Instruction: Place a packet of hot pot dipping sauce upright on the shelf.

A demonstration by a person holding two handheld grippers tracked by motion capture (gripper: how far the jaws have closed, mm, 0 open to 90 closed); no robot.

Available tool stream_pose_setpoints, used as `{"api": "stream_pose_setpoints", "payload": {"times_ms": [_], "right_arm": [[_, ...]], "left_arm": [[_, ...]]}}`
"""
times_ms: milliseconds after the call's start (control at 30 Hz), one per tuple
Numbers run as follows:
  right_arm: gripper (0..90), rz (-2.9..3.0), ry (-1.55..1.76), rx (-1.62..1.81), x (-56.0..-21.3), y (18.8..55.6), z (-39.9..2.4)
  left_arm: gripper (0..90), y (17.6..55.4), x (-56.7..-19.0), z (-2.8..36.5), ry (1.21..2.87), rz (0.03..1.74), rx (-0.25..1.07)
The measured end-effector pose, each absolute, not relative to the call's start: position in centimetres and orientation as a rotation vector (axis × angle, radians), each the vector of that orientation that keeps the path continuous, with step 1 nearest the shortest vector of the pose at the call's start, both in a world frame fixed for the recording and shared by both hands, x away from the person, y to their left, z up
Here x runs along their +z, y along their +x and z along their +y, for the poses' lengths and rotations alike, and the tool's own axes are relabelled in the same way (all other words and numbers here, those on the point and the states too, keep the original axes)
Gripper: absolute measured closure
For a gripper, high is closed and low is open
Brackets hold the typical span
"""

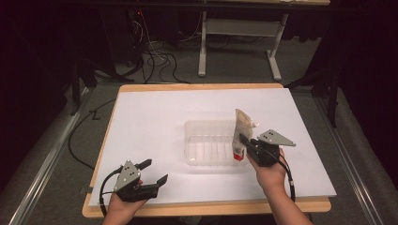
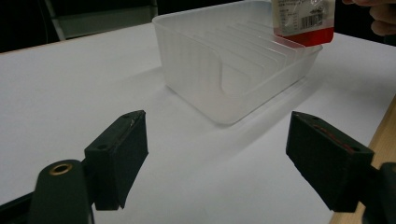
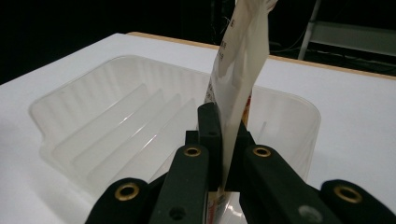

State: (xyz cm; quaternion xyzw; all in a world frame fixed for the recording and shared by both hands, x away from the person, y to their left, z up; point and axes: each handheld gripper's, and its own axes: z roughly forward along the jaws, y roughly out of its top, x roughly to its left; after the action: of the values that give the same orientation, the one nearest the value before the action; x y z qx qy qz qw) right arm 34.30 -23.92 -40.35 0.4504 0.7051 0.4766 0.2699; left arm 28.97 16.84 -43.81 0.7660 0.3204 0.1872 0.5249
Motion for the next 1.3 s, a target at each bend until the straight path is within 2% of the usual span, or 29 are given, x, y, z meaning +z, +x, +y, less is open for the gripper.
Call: {"api": "stream_pose_setpoints", "payload": {"times_ms": [767,1300], "right_arm": [[90.0,1.821,1.246,1.235,-41.2,37.1,-23.2],[89.4,1.834,1.220,1.198,-42.0,36.8,-22.8]], "left_arm": [[21.2,29.0,-43.9,16.7,1.837,0.763,0.441],[21.2,29.0,-43.9,16.7,1.841,0.758,0.442]]}}
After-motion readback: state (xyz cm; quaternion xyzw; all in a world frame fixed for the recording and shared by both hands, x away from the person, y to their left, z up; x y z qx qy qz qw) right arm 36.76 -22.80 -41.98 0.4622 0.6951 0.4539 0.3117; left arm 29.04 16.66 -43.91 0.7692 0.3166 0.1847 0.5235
